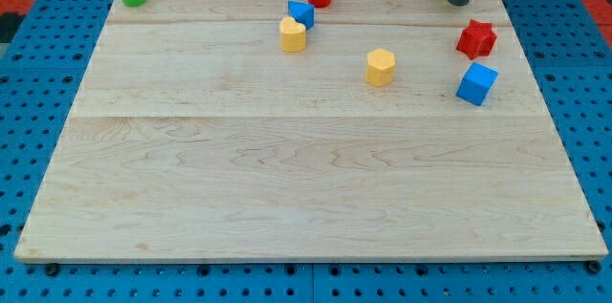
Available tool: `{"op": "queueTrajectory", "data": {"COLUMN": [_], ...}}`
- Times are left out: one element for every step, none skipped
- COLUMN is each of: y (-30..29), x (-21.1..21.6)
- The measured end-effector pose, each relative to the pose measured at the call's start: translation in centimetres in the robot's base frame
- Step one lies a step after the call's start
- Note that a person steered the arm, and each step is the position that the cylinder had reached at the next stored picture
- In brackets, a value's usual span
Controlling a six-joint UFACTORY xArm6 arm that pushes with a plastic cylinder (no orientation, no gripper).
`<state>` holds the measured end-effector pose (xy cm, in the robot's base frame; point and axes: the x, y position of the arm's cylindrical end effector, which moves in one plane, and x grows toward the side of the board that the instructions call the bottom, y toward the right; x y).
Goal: Place robot arm on top of yellow hexagon
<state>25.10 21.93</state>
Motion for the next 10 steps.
{"op": "queueTrajectory", "data": {"y": [-1.0, -4.2, -7.2, -9.2, -10.6, -10.8, -10.8, -11.0, -11.0, -11.3], "x": [6.1, 6.6, 6.6, 6.6, 6.6, 6.6, 6.6, 6.6, 6.6, 6.6]}}
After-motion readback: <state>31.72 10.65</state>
